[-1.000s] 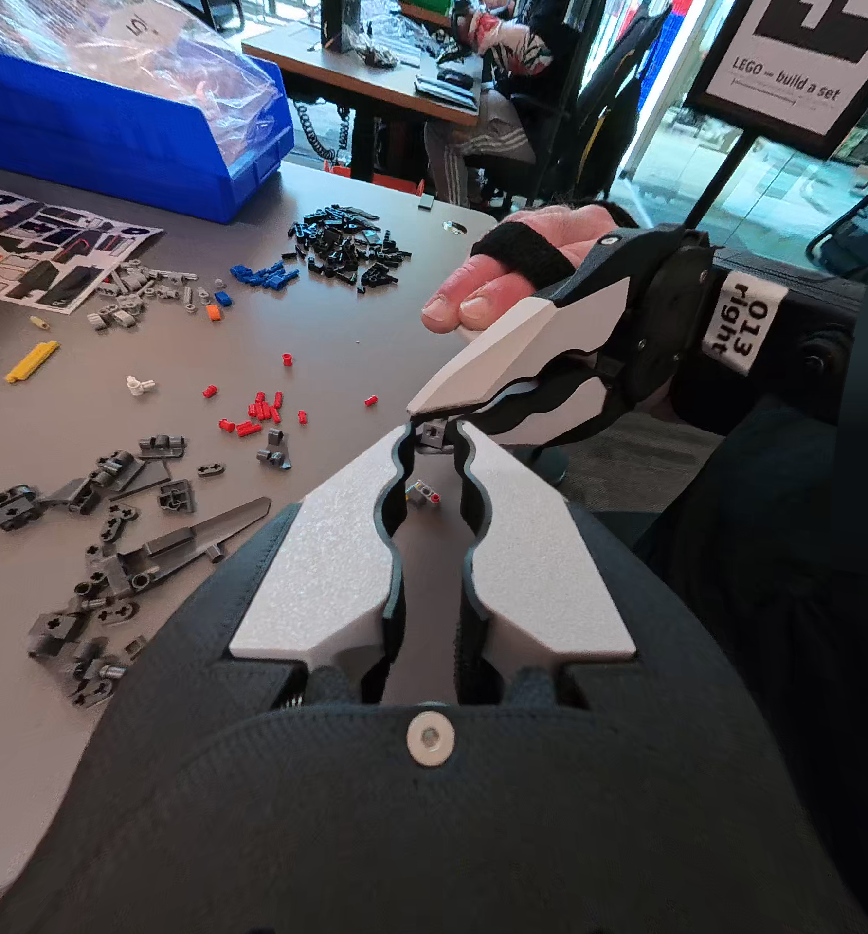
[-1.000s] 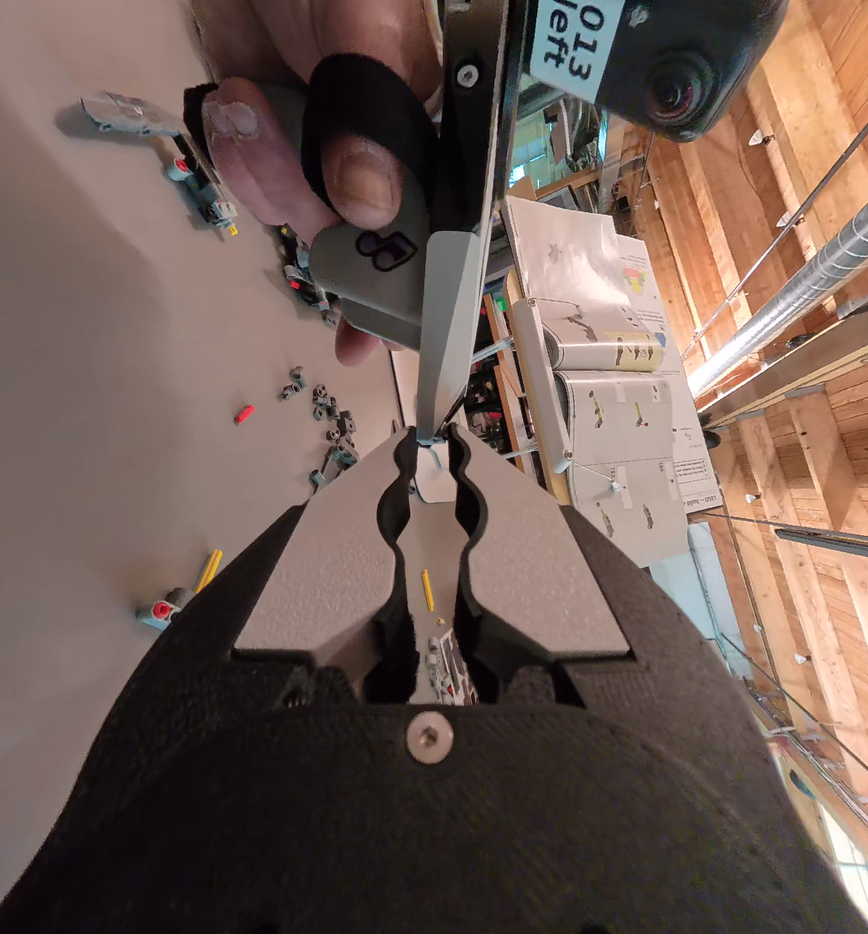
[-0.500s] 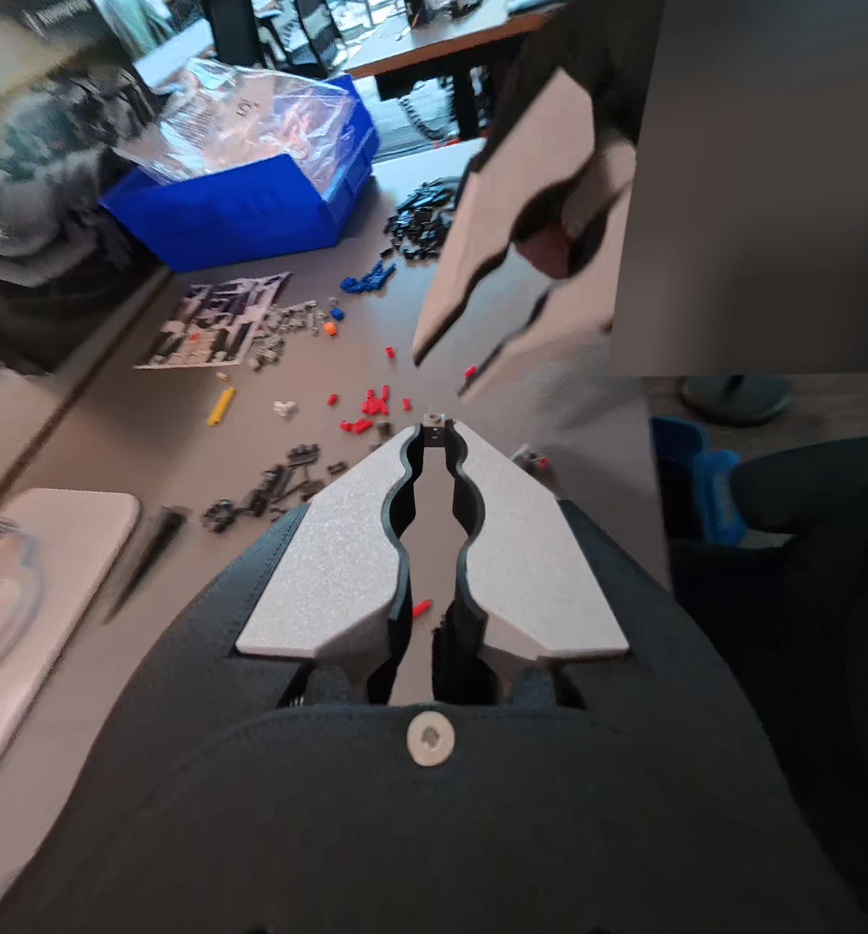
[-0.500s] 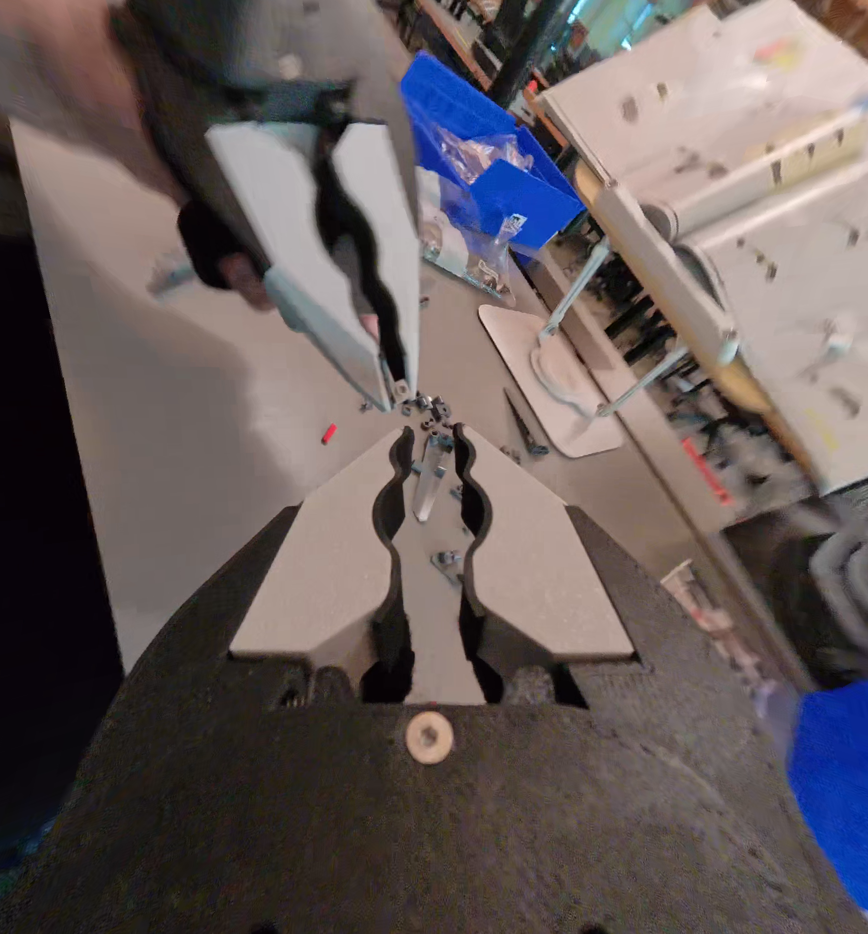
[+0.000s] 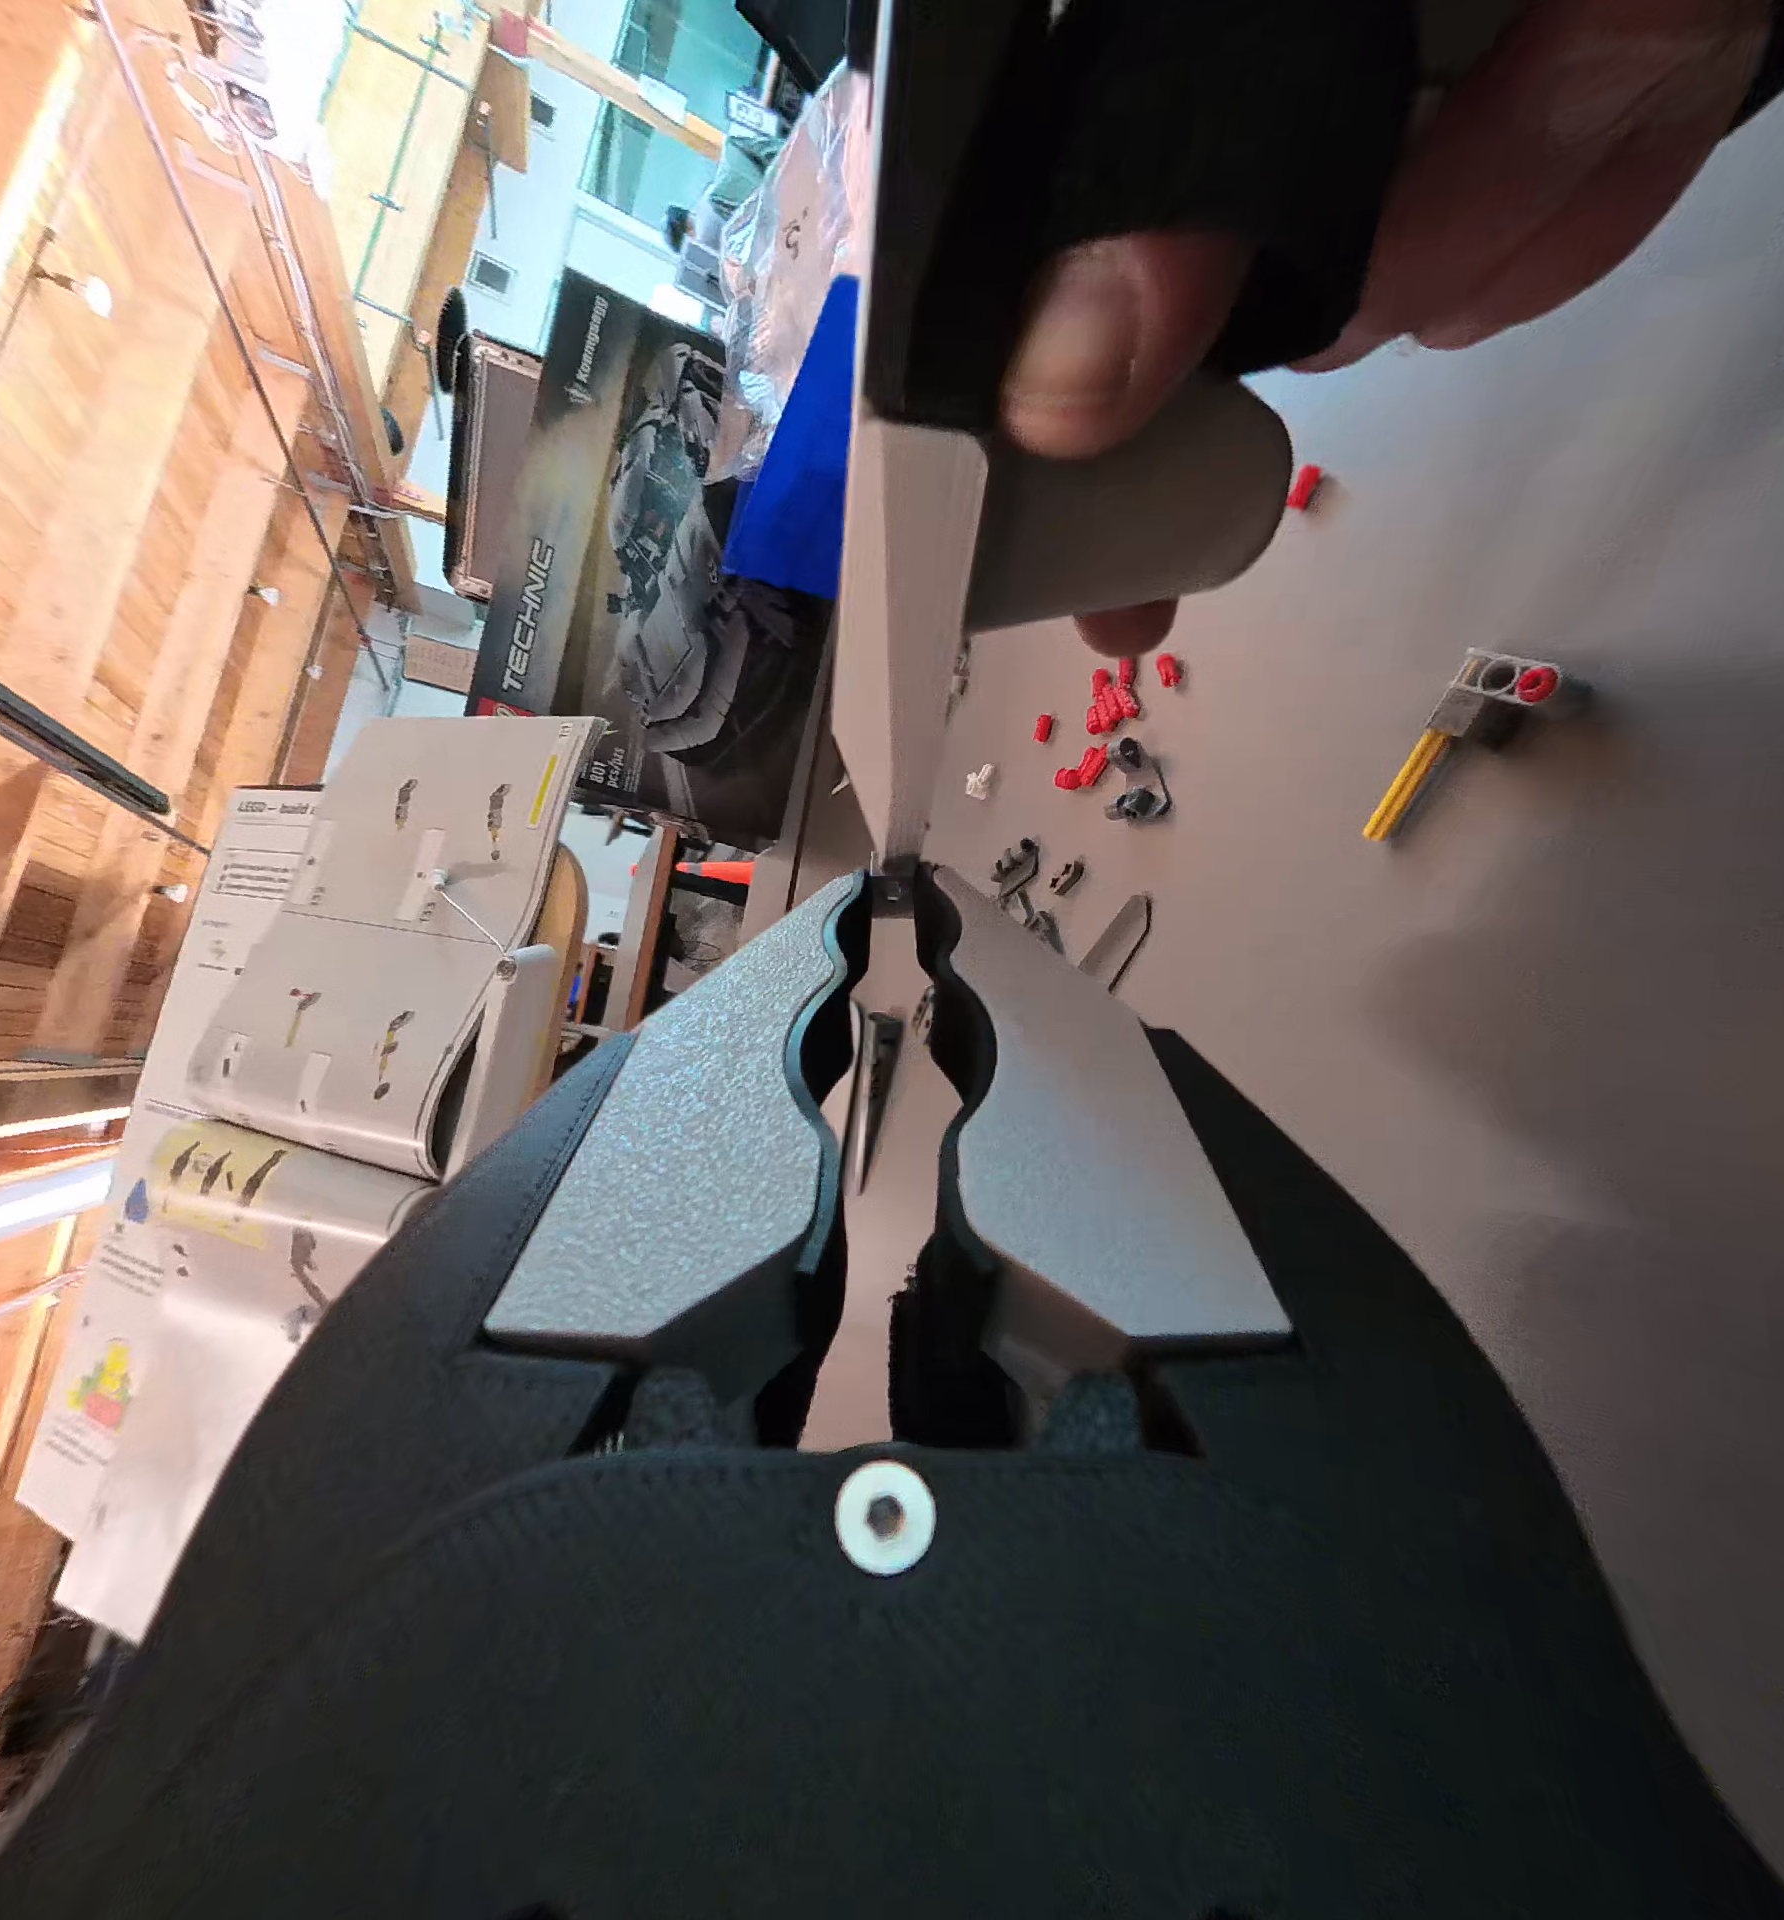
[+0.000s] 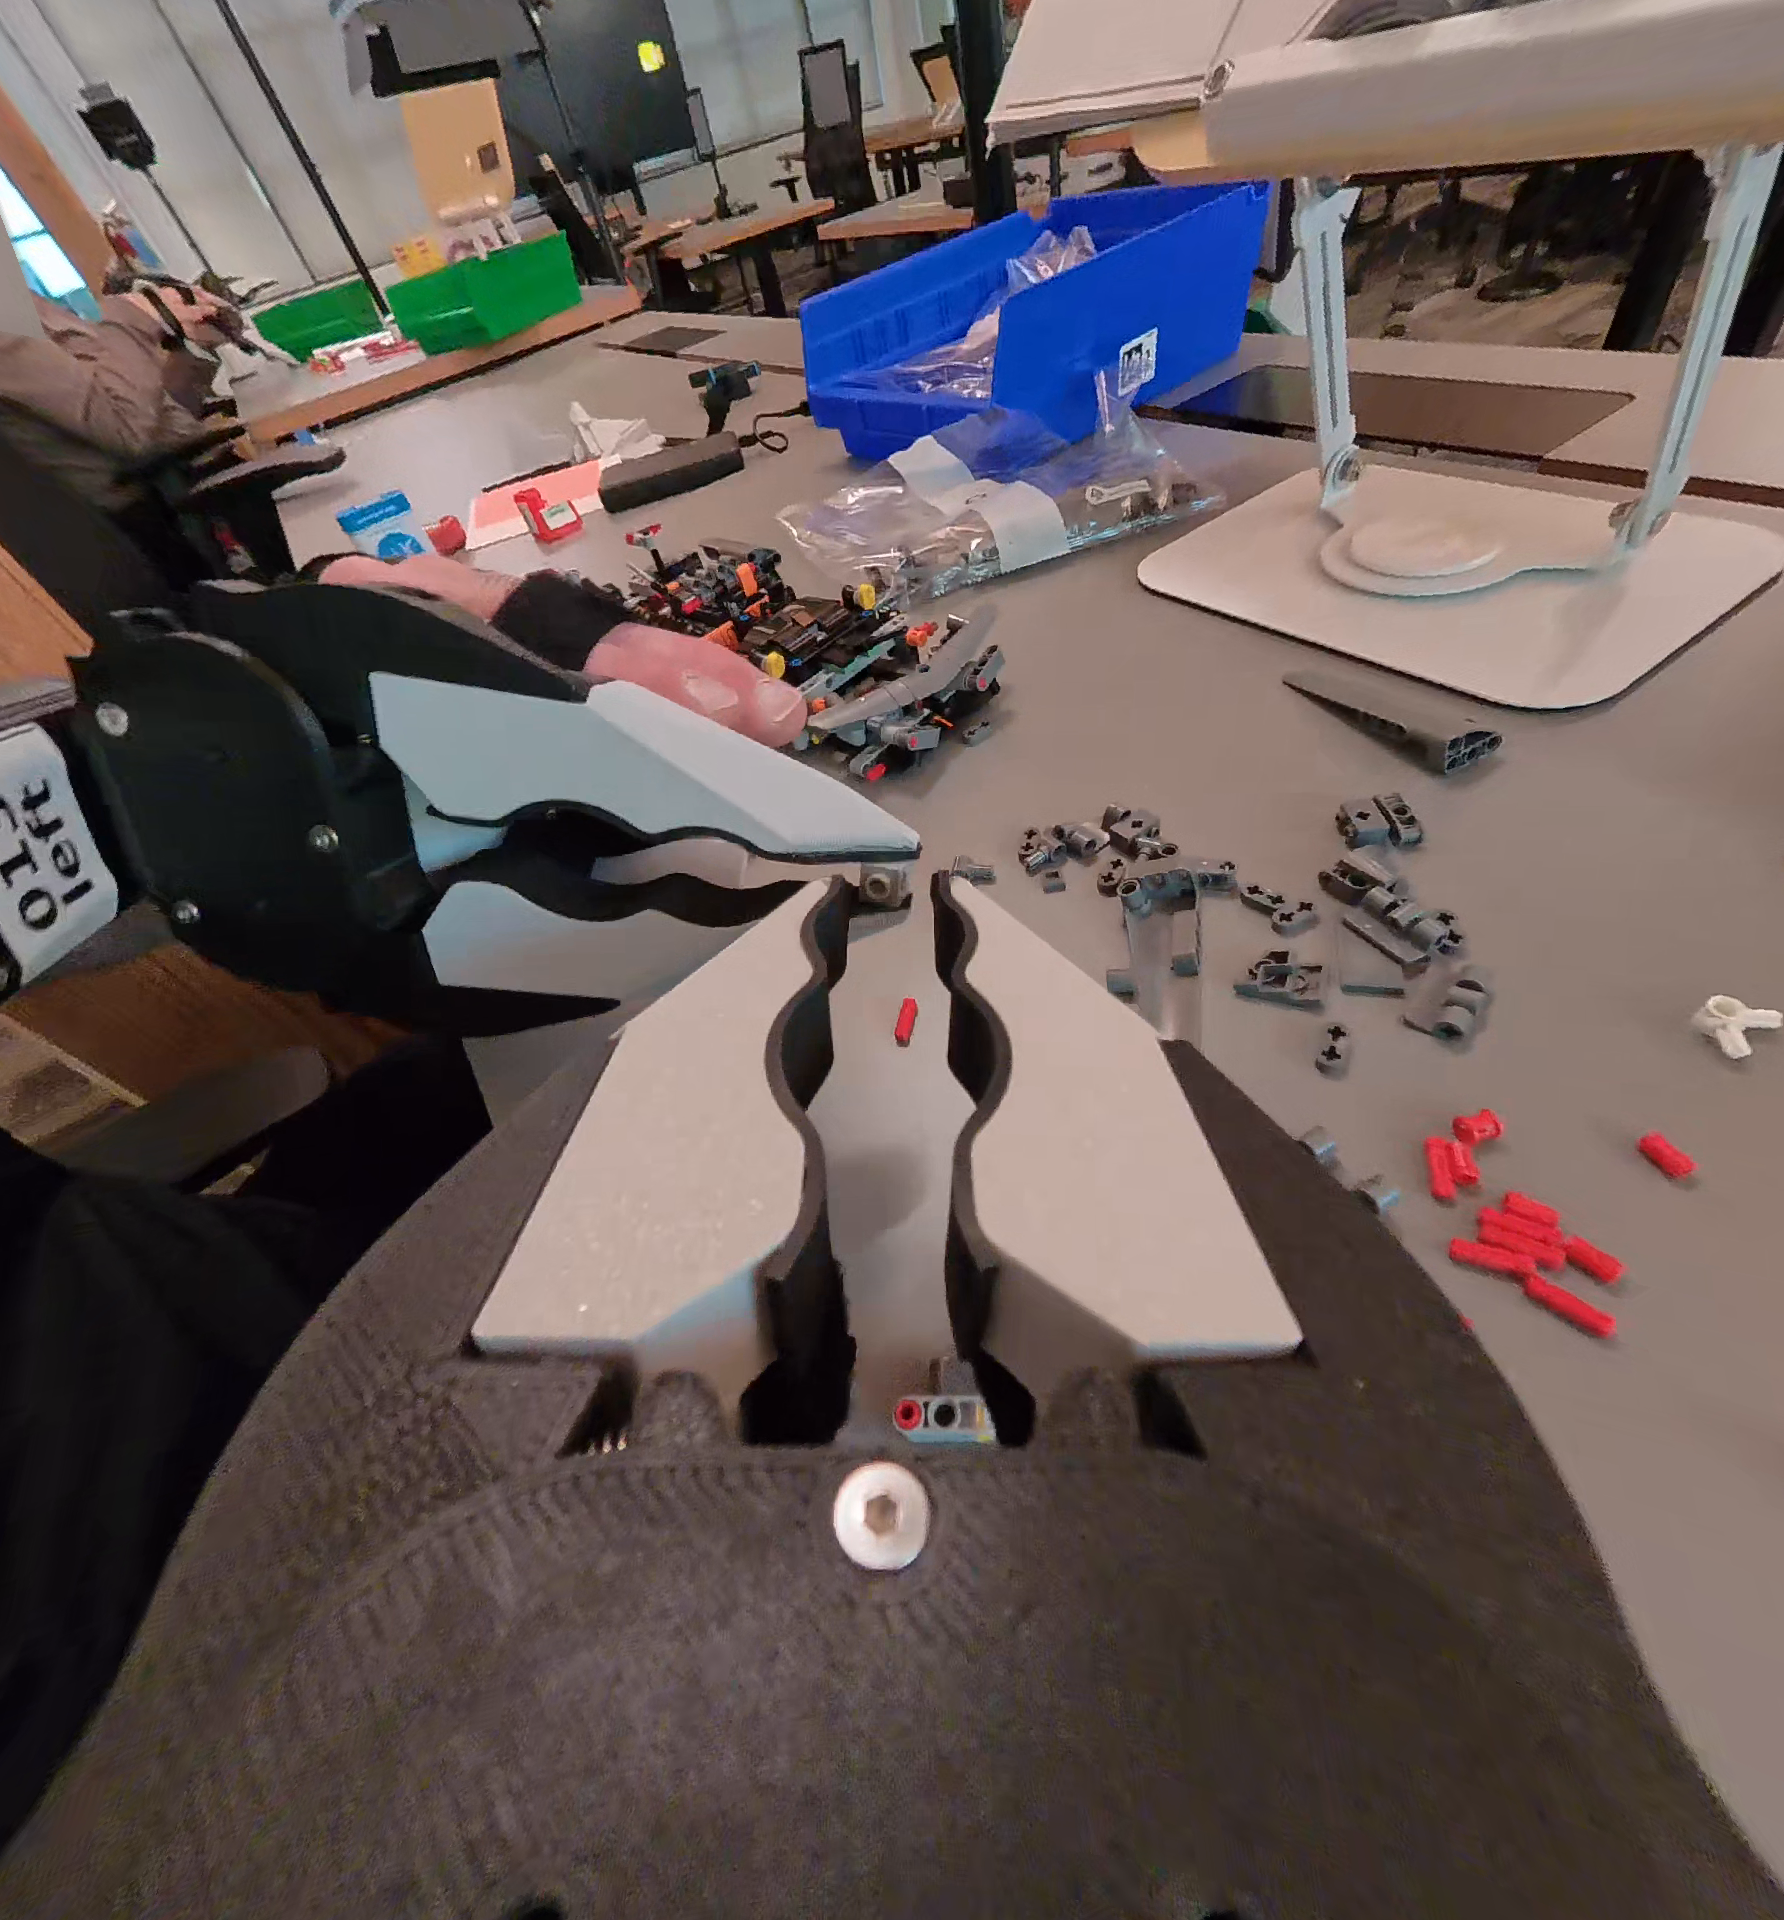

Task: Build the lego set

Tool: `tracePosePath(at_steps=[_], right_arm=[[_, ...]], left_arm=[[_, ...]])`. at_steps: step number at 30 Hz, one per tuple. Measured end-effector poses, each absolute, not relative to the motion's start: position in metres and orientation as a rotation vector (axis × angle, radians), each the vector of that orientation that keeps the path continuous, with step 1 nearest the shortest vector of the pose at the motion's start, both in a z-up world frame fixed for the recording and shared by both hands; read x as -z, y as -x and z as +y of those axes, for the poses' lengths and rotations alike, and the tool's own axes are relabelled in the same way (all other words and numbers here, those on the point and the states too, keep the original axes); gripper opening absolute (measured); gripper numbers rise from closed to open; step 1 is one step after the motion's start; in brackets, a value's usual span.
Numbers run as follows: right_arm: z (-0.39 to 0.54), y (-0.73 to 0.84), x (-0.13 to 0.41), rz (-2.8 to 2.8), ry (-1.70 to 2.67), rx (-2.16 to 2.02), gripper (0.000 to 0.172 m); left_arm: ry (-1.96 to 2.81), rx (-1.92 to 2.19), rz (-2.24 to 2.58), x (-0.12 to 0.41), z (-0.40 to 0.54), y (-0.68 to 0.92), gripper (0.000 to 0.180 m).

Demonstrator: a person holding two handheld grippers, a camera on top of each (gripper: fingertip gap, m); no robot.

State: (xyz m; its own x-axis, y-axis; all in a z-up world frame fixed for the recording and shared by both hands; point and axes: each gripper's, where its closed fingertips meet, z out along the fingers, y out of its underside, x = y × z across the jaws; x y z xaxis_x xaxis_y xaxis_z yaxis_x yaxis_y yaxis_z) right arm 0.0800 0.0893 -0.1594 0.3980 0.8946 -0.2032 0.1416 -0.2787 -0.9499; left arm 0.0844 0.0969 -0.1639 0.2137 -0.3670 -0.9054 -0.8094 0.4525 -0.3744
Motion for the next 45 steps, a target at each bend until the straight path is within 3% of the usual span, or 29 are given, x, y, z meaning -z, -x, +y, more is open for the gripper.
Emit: tracePosePath(at_steps=[10,14,20,28,40,45], right_arm=[[0.096,-0.071,0.17,-0.949,1.731,-0.896,0.005],[0.101,-0.084,0.172,-1.123,1.735,-0.78,0.005],[0.096,-0.096,0.214,-1.901,1.612,-0.393,0.005],[0.085,-0.098,0.249,-2.657,1.342,-0.199,0.005],[0.073,-0.095,0.266,-2.916,1.259,-0.156,0.005],[0.073,-0.095,0.266,-2.909,1.271,-0.152,0.015]], left_arm=[[1.139,-0.521,1.387,0.173,0.102,-0.078,0.007],[1.216,-0.472,1.399,0.176,0.1,-0.068,0.024],[1.354,-0.363,1.444,0.182,0.1,-0.037,0.015],[1.543,-0.046,1.423,0.193,0.082,-0.027,0.009],[1.59,0.1,1.483,0.207,0.065,-0.023,0.01],[1.61,0.147,1.489,0.21,0.061,-0.025,0.01]])
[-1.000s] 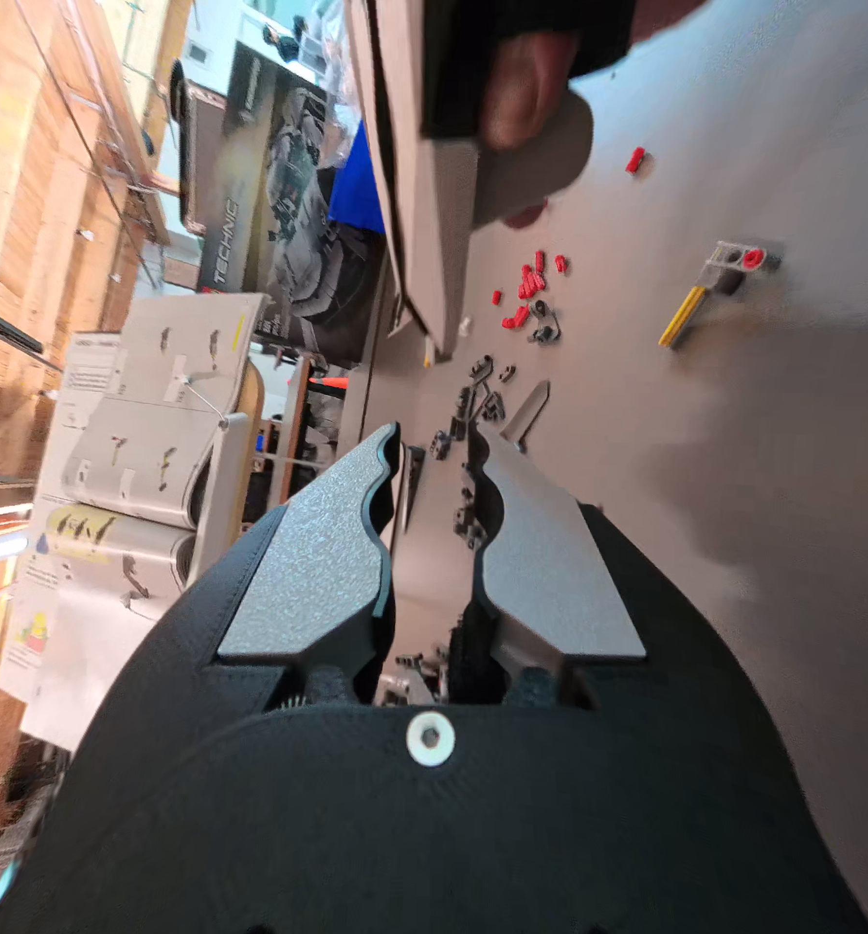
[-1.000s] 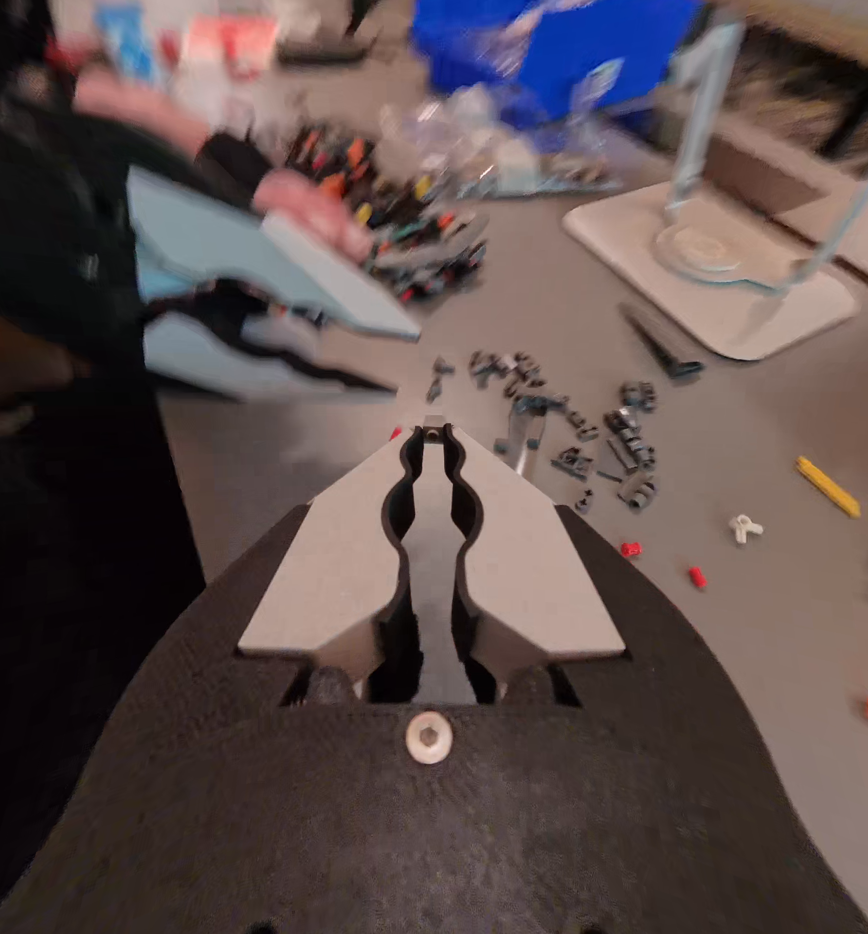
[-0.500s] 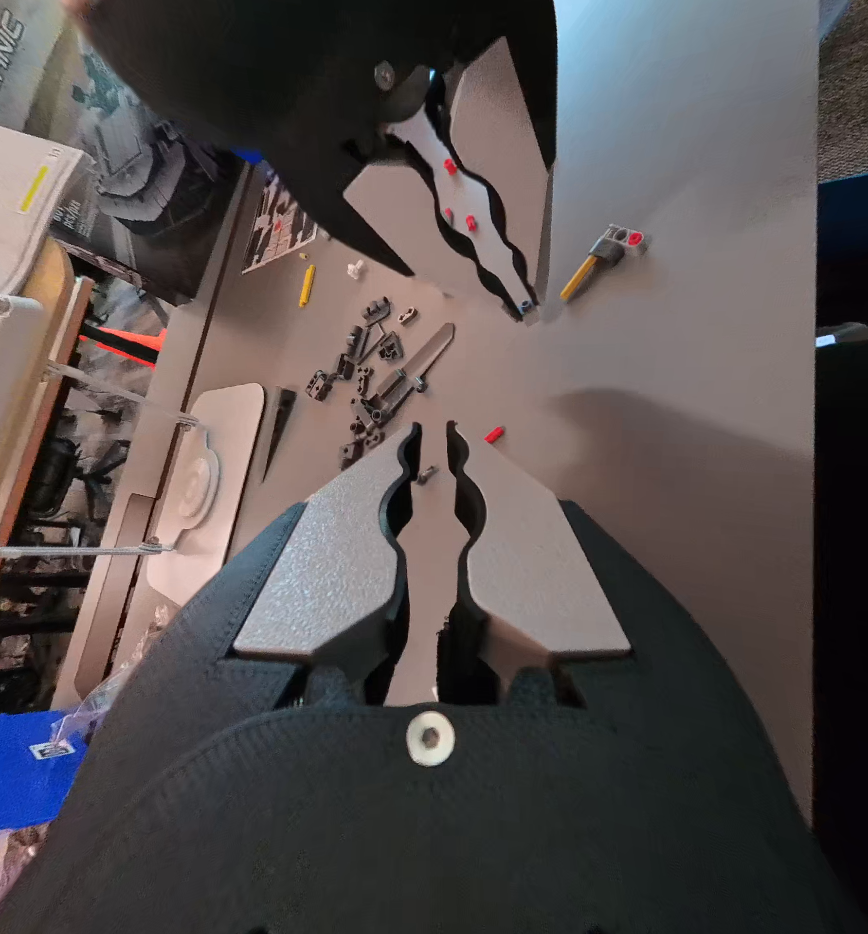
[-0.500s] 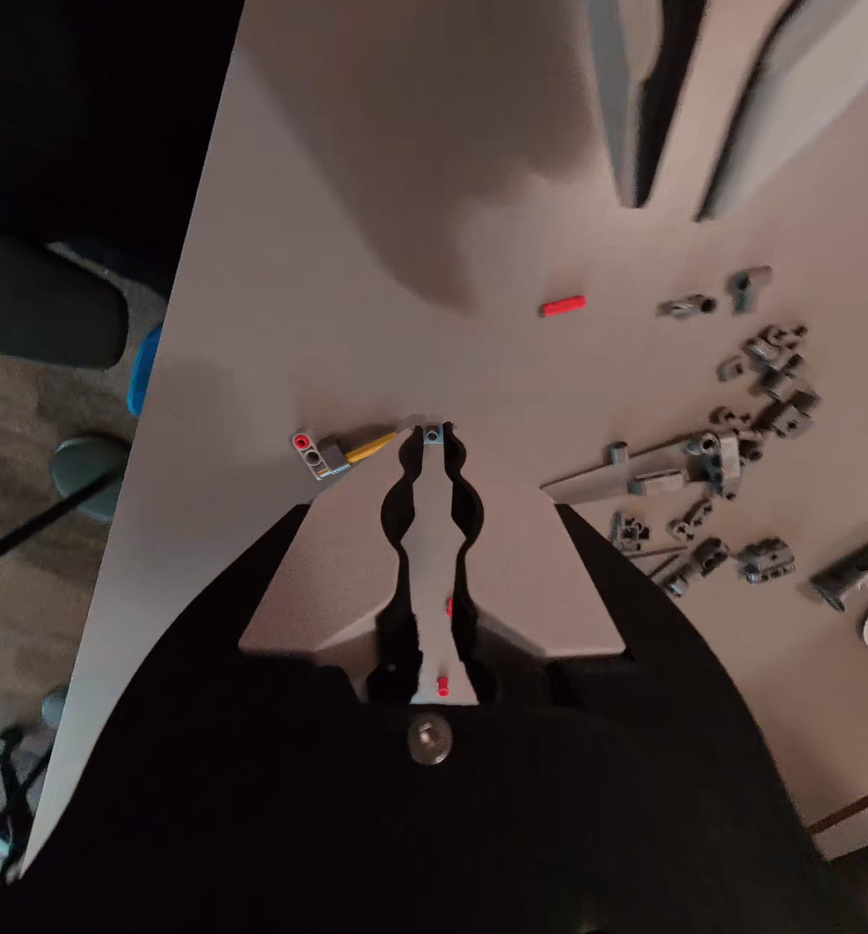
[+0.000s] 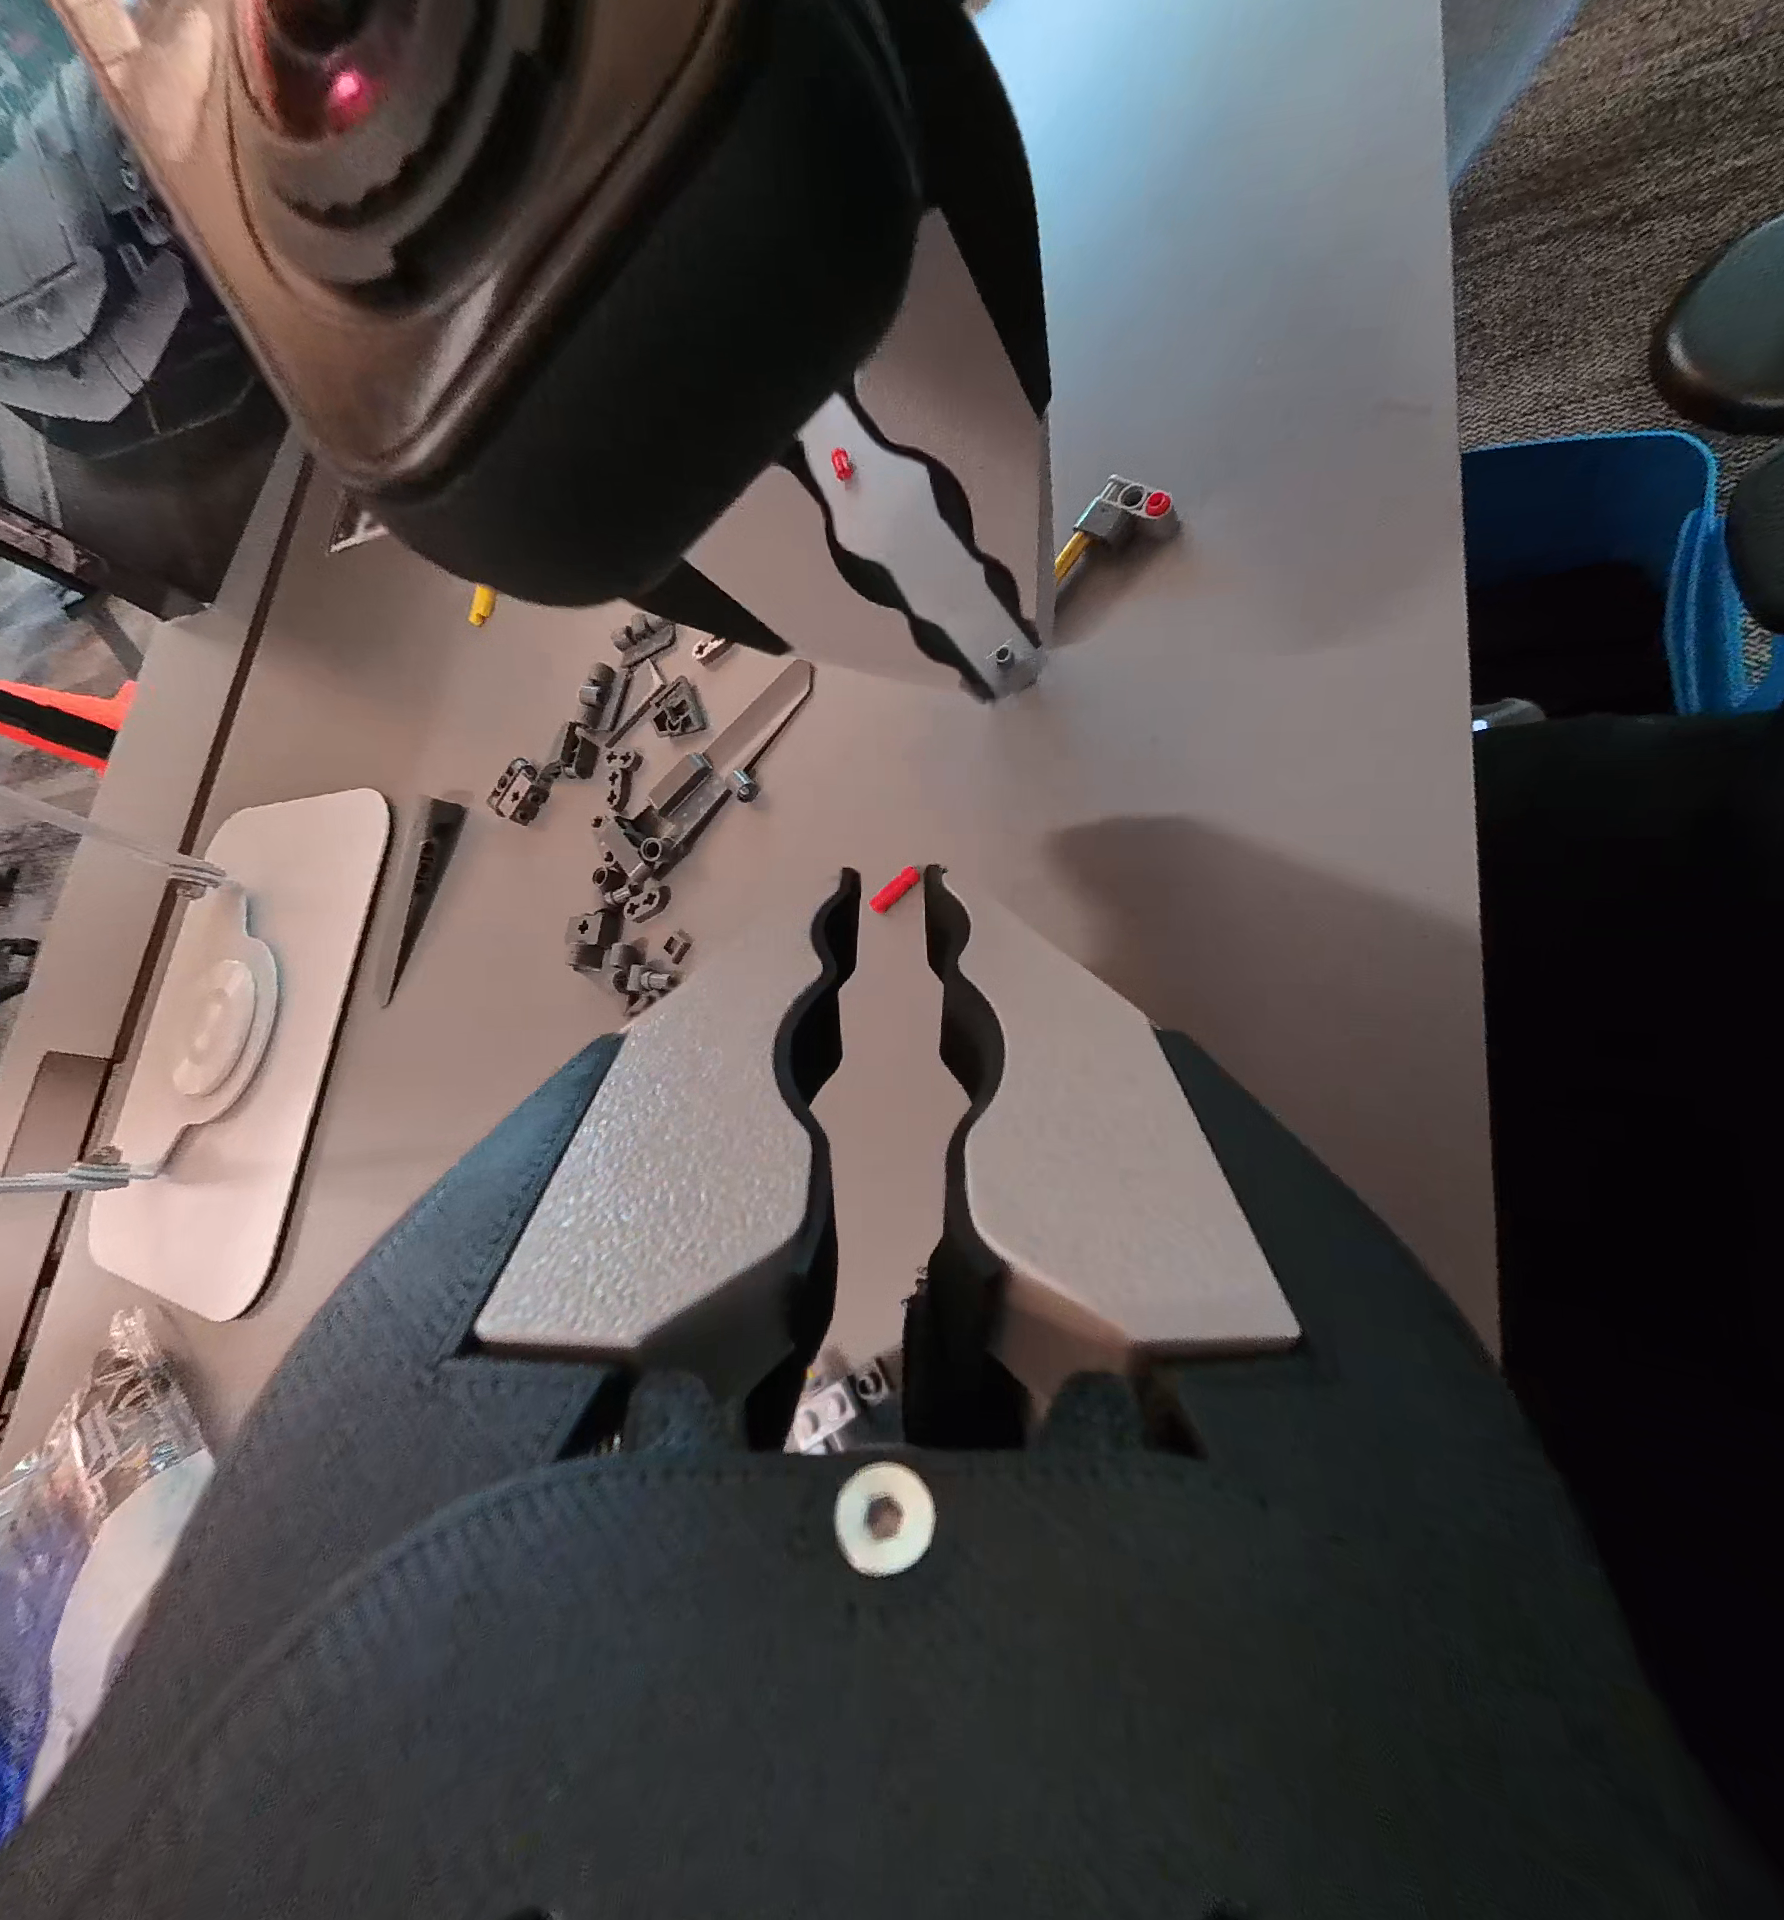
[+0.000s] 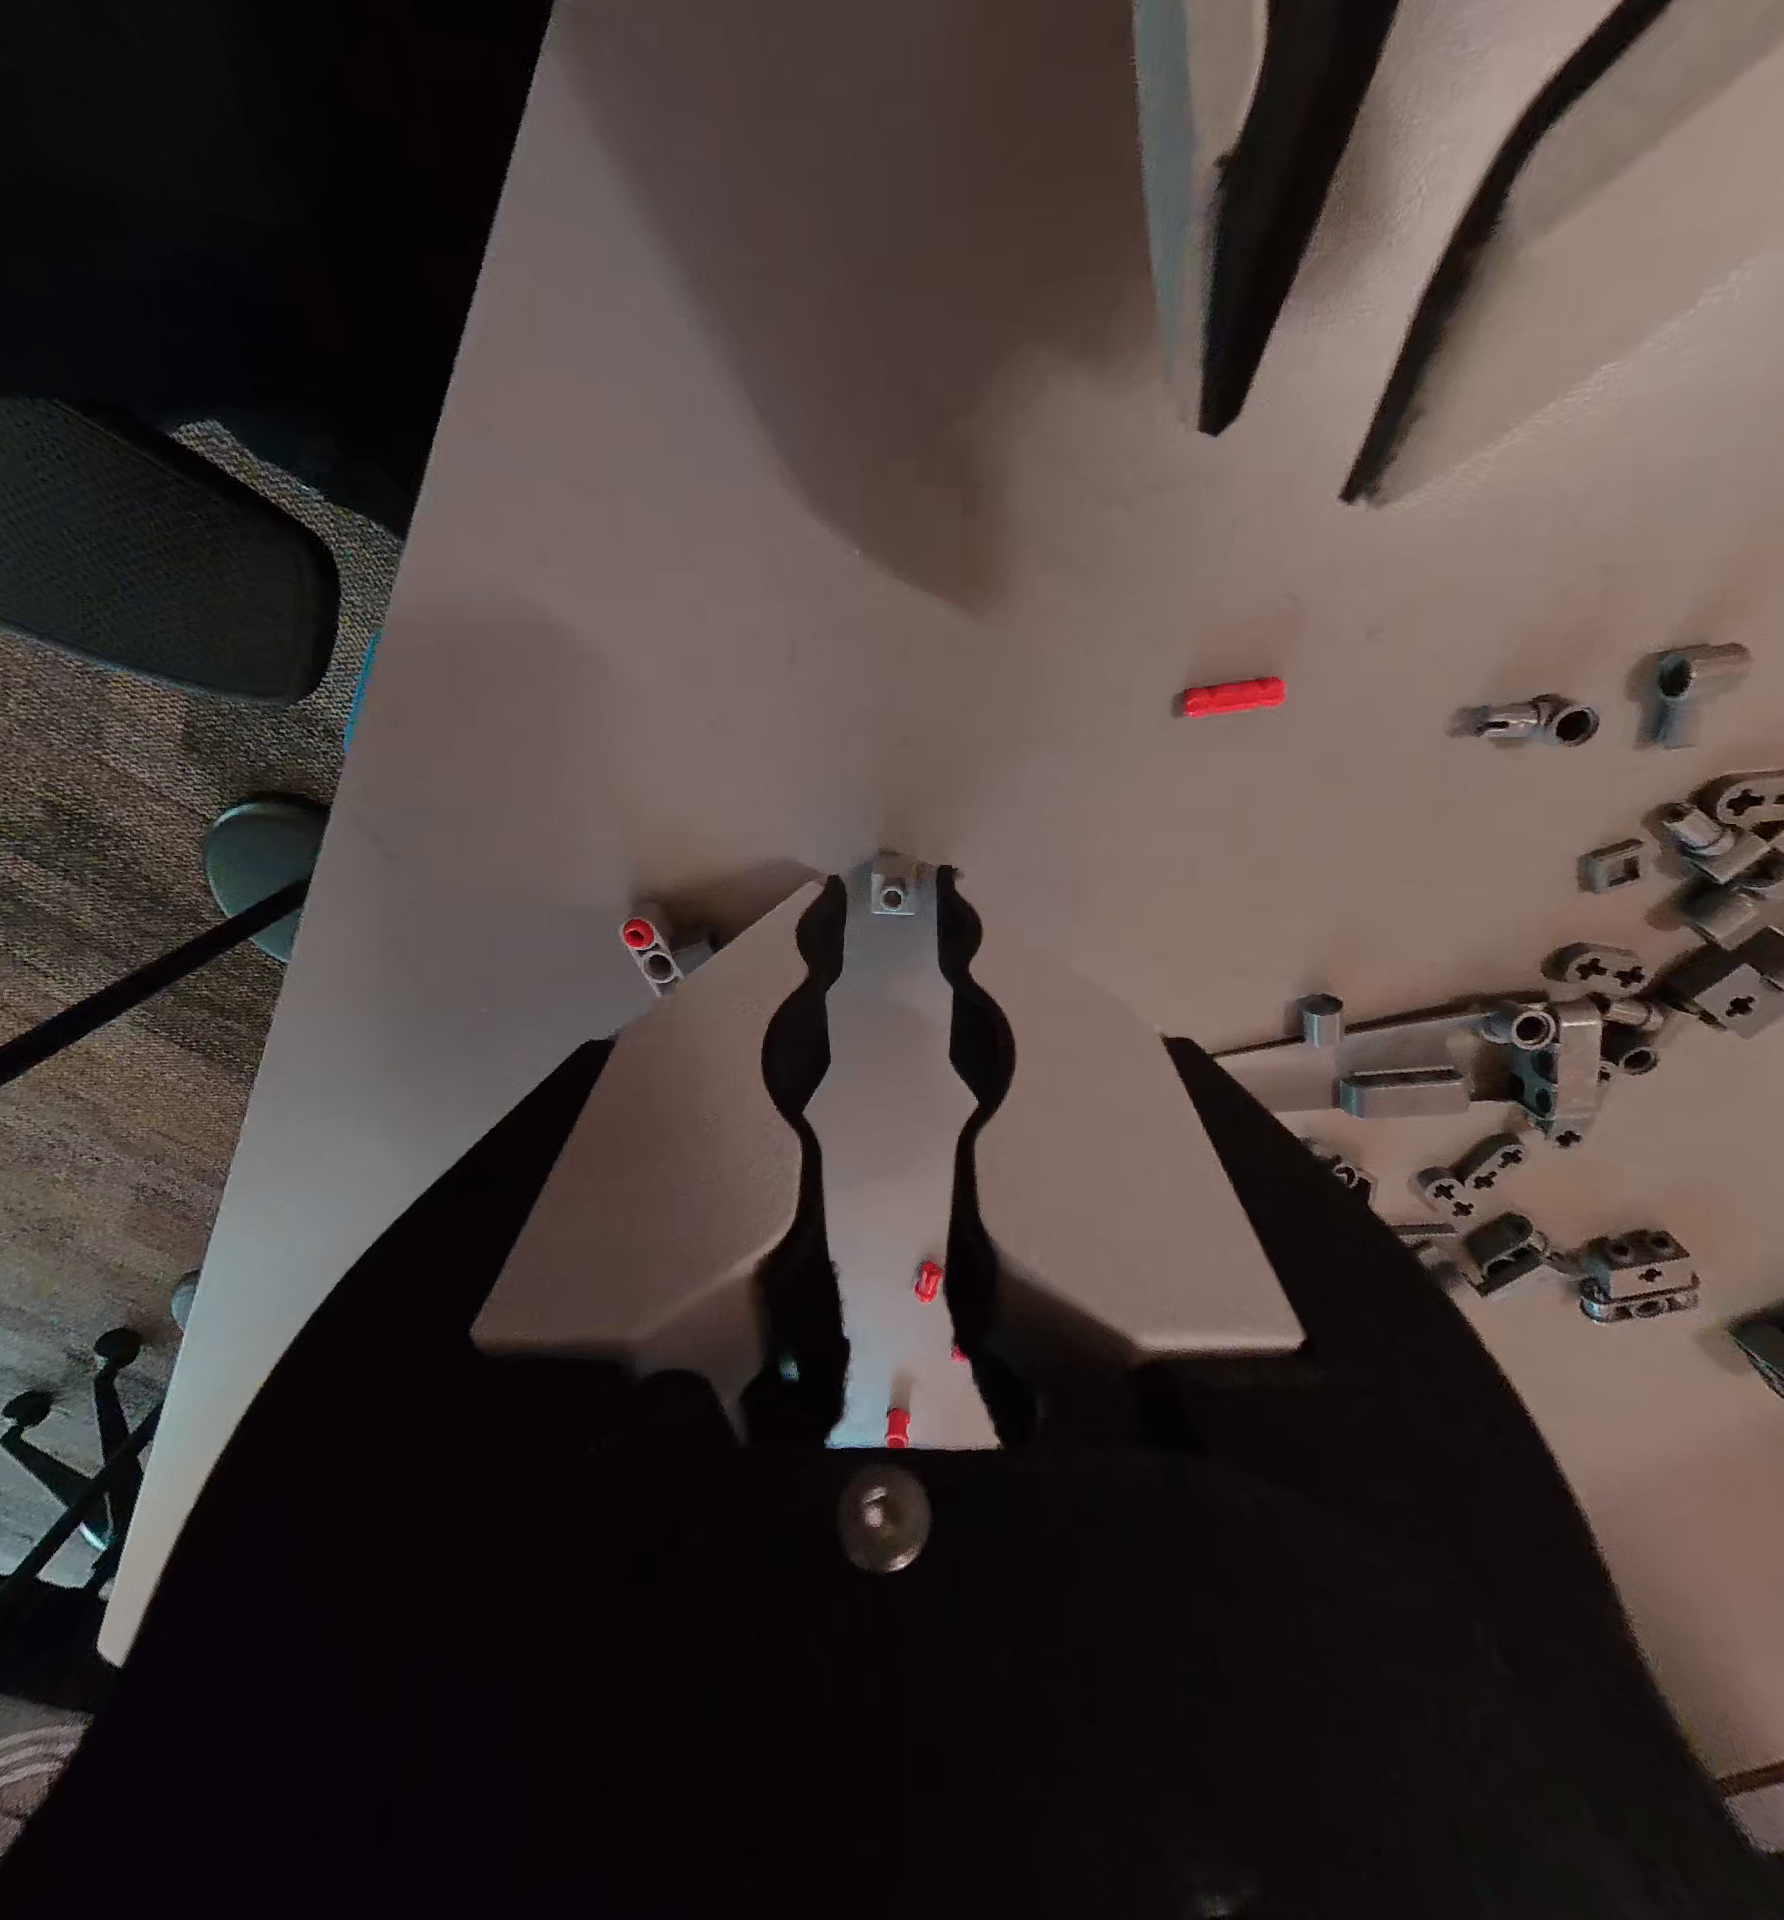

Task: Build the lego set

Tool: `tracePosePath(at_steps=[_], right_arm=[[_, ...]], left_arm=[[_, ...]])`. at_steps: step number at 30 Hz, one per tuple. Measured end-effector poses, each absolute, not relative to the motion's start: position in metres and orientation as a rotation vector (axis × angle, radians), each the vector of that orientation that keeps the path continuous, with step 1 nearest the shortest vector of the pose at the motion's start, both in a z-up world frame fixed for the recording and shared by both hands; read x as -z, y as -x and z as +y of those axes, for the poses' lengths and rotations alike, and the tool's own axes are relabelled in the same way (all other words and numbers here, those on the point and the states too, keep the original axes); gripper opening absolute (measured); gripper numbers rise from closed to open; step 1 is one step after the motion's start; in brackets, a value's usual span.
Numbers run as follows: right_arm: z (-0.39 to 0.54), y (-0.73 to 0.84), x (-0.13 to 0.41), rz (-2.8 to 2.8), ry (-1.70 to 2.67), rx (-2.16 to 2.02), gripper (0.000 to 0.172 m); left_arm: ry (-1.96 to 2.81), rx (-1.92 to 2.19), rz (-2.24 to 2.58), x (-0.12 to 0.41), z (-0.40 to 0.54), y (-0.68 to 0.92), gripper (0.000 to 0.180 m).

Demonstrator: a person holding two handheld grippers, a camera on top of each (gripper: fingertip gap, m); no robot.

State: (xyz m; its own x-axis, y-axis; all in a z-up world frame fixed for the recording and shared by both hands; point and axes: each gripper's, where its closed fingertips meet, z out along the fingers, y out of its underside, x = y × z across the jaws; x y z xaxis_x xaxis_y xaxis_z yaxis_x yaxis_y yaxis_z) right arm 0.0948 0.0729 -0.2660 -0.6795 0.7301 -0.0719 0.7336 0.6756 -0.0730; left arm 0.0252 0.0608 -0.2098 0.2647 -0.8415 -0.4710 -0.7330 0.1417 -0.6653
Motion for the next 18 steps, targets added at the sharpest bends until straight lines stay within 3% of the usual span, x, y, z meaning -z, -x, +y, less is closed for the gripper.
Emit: tracePosePath(at_steps=[5,11,15,18], right_arm=[[0.078,-0.093,0.255,2.867,-1.32,0.137,0.02],[0.075,-0.104,0.229,2.804,-1.814,0.296,0.026],[0.07,-0.118,0.233,2.688,-2.255,0.453,0.004],[0.066,-0.126,0.241,2.536,-2.518,0.573,0.013]], left_arm=[[1.629,0.161,1.492,0.214,0.057,-0.029,0.011],[1.633,0.209,1.464,0.213,0.05,-0.049,0.018],[1.673,0.232,1.424,0.22,0.056,-0.065,0.017],[1.684,0.208,1.439,0.227,0.061,-0.075,0.017]])
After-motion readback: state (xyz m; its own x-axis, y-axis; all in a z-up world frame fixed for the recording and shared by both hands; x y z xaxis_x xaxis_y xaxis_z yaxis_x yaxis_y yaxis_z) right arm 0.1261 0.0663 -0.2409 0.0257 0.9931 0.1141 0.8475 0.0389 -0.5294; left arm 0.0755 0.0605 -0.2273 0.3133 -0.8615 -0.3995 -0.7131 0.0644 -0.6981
